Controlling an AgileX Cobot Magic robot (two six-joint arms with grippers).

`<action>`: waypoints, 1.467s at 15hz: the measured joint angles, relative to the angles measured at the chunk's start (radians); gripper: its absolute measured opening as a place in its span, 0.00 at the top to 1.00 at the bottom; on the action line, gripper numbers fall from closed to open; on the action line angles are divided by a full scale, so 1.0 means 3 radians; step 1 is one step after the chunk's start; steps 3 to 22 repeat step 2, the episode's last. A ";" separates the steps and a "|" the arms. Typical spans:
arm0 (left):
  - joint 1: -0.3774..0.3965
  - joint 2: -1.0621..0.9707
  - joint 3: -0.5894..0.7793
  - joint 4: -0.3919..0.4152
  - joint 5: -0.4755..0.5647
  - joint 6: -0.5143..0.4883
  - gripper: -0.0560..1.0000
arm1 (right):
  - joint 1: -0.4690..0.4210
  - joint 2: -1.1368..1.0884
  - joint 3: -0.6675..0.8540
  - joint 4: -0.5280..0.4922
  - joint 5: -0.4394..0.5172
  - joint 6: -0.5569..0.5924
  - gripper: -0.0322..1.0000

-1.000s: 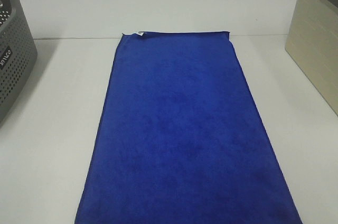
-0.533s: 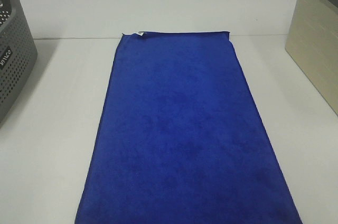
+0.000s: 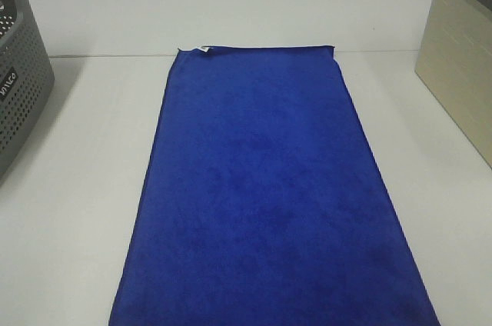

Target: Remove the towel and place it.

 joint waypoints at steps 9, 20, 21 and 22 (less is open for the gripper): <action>0.0000 0.0000 0.0000 0.0000 0.0000 0.0000 0.24 | 0.0000 0.0000 0.0000 0.0000 0.0000 0.0000 0.20; 0.0000 0.0000 0.0000 0.0000 0.0000 0.0000 0.24 | 0.0000 0.0000 0.0000 0.0000 0.0000 0.0000 0.20; 0.0000 0.0000 0.0000 0.0000 0.0000 0.0000 0.24 | 0.0000 0.0000 0.0000 0.0000 0.0000 0.0000 0.20; 0.0000 0.0000 0.0000 0.0000 0.0000 0.0000 0.24 | 0.0000 0.0000 0.0000 0.0000 0.0000 0.0000 0.20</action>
